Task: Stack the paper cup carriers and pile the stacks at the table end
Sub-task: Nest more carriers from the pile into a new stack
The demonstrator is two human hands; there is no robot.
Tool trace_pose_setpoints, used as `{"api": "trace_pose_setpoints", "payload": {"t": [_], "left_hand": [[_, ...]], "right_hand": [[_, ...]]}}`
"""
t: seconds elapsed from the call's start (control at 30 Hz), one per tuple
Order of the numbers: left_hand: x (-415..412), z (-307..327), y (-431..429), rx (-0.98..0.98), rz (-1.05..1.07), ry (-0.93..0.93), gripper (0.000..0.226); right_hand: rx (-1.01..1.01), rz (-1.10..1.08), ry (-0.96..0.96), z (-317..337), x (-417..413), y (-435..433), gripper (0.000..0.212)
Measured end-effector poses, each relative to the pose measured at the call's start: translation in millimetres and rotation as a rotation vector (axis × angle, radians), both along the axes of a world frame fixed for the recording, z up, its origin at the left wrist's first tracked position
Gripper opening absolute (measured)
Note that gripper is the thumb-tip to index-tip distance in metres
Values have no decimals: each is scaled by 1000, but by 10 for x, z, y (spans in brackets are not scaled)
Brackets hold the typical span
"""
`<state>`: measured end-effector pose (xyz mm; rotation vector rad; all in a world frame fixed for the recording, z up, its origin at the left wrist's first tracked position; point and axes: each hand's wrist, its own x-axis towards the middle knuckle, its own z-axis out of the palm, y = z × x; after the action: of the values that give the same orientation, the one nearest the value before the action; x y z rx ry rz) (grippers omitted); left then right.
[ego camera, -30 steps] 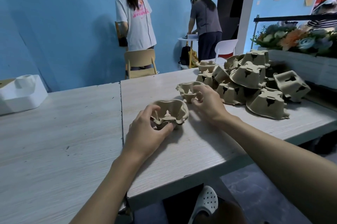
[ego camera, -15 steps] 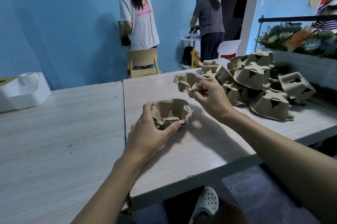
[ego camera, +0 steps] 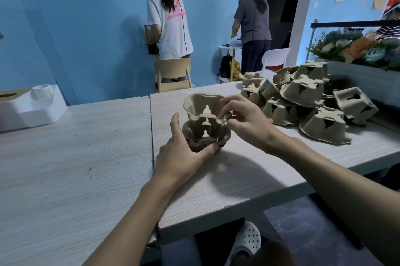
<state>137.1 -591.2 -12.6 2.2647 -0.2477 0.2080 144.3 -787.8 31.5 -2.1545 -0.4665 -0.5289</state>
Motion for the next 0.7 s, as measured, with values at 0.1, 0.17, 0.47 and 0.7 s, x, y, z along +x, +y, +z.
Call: {"api": "trace_pose_setpoints", "payload": {"t": [0.1, 0.17, 0.47, 0.7], "left_hand": [[-5, 1, 5, -4, -4, -4, 120], [-9, 3, 8, -9, -3, -11, 117], [9, -33, 26, -68, -89, -29, 91], [1, -29, 8, -134, -139, -19, 105]], "right_hand": [[17, 40, 53, 9, -41, 19, 25], [39, 46, 69, 13, -48, 19, 26], [22, -3, 81, -15, -55, -90, 29], [50, -26, 84, -39, -48, -135, 17]]}}
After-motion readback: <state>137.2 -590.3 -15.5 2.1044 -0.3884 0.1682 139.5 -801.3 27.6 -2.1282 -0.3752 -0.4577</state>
